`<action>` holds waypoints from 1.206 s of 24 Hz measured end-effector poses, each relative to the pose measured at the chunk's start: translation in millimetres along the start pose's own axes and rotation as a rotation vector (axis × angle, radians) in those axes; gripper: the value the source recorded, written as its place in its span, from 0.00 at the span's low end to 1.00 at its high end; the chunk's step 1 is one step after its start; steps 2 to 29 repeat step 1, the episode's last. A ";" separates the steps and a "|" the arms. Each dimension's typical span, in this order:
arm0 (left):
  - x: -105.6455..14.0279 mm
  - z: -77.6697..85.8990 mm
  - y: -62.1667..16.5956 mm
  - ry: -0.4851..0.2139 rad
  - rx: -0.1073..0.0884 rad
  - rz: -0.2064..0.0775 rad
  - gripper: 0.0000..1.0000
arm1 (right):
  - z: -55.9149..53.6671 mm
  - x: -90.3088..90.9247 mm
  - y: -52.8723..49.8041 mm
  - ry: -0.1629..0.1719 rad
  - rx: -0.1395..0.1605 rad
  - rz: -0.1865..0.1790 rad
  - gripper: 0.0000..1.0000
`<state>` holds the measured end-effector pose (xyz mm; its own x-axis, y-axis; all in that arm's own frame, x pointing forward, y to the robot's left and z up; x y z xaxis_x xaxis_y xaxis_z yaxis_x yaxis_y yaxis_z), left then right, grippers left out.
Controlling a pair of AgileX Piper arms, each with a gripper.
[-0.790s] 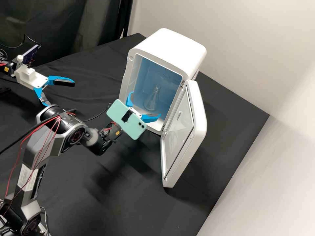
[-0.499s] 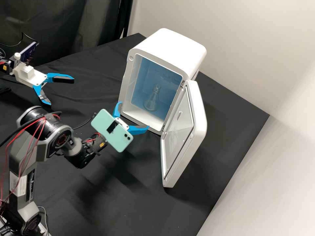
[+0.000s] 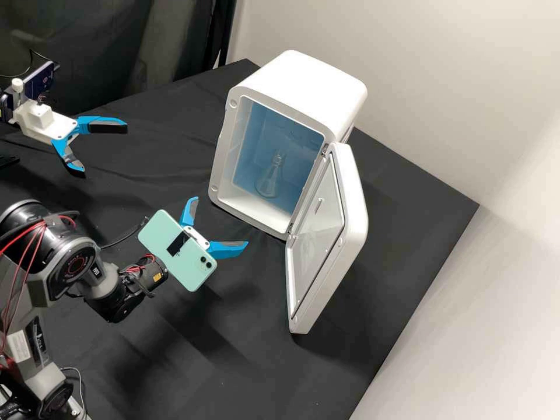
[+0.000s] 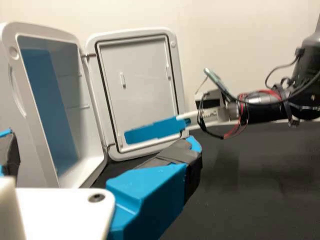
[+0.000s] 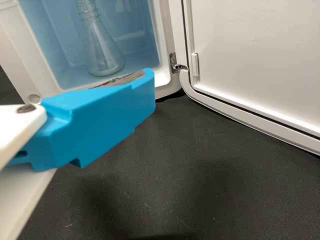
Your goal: Place the flask in the incubator
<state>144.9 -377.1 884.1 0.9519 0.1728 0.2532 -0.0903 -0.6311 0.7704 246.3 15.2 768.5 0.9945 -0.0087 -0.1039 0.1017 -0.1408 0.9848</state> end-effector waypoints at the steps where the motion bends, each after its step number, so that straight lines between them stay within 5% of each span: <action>1: -0.9 0.1 2.1 0.003 0.005 0.011 1.00 | 0.0 0.0 0.0 0.000 0.000 0.000 1.00; 29: -0.9 0.1 2.1 0.003 0.005 0.011 1.00 | 0.0 0.0 0.0 0.000 0.000 0.000 1.00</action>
